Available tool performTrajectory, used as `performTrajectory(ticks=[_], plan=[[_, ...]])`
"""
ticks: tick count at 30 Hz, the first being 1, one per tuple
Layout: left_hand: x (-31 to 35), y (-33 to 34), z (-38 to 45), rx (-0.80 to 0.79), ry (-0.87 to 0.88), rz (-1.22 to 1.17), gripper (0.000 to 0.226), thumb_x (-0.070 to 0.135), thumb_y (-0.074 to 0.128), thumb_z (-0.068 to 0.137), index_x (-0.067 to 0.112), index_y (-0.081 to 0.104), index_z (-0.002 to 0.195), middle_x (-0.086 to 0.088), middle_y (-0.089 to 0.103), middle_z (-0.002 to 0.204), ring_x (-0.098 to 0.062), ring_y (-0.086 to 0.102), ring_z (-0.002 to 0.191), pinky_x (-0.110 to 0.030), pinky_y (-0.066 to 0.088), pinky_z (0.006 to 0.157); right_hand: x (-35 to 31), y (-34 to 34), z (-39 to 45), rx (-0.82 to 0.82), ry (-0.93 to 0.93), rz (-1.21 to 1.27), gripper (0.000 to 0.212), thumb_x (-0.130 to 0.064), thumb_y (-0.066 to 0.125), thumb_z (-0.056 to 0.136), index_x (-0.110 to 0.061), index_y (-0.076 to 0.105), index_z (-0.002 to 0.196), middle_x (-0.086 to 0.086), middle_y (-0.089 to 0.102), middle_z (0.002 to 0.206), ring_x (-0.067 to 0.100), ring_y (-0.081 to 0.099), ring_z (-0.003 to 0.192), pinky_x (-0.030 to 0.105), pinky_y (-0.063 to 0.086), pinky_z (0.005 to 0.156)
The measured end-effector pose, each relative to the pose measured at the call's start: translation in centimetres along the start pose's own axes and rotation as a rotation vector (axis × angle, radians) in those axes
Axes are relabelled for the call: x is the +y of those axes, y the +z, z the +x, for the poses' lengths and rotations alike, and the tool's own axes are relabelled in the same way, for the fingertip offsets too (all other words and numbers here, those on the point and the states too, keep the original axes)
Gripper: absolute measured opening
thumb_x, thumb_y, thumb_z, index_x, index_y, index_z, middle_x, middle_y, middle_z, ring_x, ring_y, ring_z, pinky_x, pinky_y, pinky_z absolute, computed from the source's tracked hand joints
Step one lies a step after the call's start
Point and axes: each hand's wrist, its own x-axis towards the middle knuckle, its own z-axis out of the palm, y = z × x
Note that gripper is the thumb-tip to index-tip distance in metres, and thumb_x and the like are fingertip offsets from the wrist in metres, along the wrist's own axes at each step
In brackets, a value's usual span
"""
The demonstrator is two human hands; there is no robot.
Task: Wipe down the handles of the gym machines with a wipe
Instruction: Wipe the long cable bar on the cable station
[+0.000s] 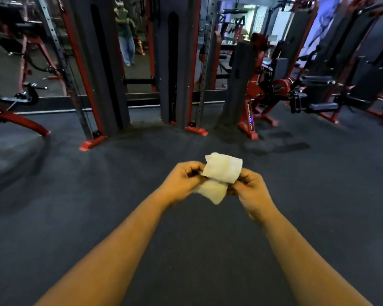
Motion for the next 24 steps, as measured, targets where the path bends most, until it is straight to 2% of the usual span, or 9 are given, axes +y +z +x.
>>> performTrajectory(ticks=[2,4,7,10,13,17,19,21,24], plan=[[0.3,-1.9,4.0,0.017,0.008,0.011,0.025,-0.008,0.054,0.097,0.007,0.074,0.103,-0.012,0.074,0.106,-0.016,0.069,0.093,-0.029,0.057,0.076,-0.5,-0.1,4.3,0.015,-0.074,-0.055,0.03,0.022,0.05,0.09,0.001,0.072,0.093,0.011,0.072,0.103,0.021,0.071,0.092,0.03,0.058,0.069],[-0.8,-2.9,7.7,0.049,-0.078,-0.094,0.033,-0.003,0.05,0.099,0.016,0.076,0.104,-0.004,0.075,0.106,-0.019,0.068,0.09,-0.03,0.057,0.071,0.3,-0.3,8.3,0.04,-0.064,-0.084,0.036,0.023,0.044,0.087,-0.001,0.07,0.082,0.011,0.069,0.103,0.02,0.07,0.09,0.027,0.056,0.066],[-3.1,-3.1,13.2,0.073,-0.293,-0.304,0.027,0.024,0.046,0.108,0.021,0.069,0.12,-0.006,0.072,0.106,-0.018,0.068,0.085,-0.031,0.055,0.066,2.9,-1.0,14.2,0.088,-0.029,-0.125,0.042,0.019,0.045,0.089,-0.01,0.073,0.077,0.006,0.072,0.098,0.018,0.069,0.083,0.026,0.054,0.063],[-5.9,-3.7,19.3,0.05,-0.414,-0.34,0.045,0.051,0.047,0.106,0.015,0.068,0.122,-0.01,0.073,0.101,-0.021,0.07,0.083,-0.035,0.058,0.068,6.0,-2.1,20.4,0.111,-0.016,-0.143,0.042,0.015,0.049,0.089,-0.016,0.075,0.078,0.003,0.073,0.095,0.018,0.07,0.086,0.029,0.056,0.068],[-8.2,-4.3,25.8,-0.01,-0.36,-0.135,0.034,0.038,0.067,0.1,0.011,0.071,0.118,-0.013,0.077,0.105,-0.022,0.074,0.087,-0.038,0.062,0.076,8.6,-3.4,27.1,0.131,-0.01,-0.112,0.038,0.013,0.051,0.089,-0.018,0.074,0.093,0.002,0.074,0.098,0.022,0.071,0.093,0.033,0.058,0.075],[-9.9,-6.0,35.7,0.118,-0.337,-0.061,0.018,0.02,0.072,0.097,0.01,0.073,0.112,-0.015,0.077,0.103,-0.019,0.073,0.084,-0.037,0.061,0.075,10.4,-4.9,36.6,0.151,0.213,0.187,0.03,-0.004,0.05,0.099,-0.021,0.064,0.12,0.008,0.076,0.101,0.026,0.074,0.09,0.038,0.058,0.071],[-10.3,-7.2,40.0,0.145,-0.283,-0.01,0.015,0.02,0.071,0.098,0.012,0.073,0.11,-0.014,0.076,0.103,-0.017,0.071,0.083,-0.032,0.059,0.071,11.2,-5.6,40.9,0.12,0.319,0.264,0.022,-0.026,0.05,0.105,-0.022,0.066,0.121,0.009,0.076,0.103,0.024,0.074,0.088,0.039,0.058,0.071],[-10.7,-8.3,44.0,0.172,-0.226,0.029,0.014,0.02,0.071,0.098,0.013,0.073,0.111,-0.011,0.076,0.102,-0.015,0.071,0.084,-0.028,0.058,0.069,12.1,-6.0,45.1,0.028,0.32,0.191,0.027,-0.037,0.055,0.104,-0.018,0.068,0.118,0.009,0.077,0.103,0.026,0.074,0.091,0.039,0.059,0.071],[-12.0,-10.3,49.0,0.217,-0.167,0.118,0.021,0.023,0.074,0.095,0.023,0.065,0.115,-0.002,0.074,0.105,-0.016,0.072,0.093,-0.035,0.062,0.079,13.2,-6.0,50.7,-0.022,0.237,0.106,0.021,-0.025,0.065,0.099,-0.009,0.069,0.111,0.009,0.077,0.098,0.026,0.073,0.091,0.036,0.059,0.07]])
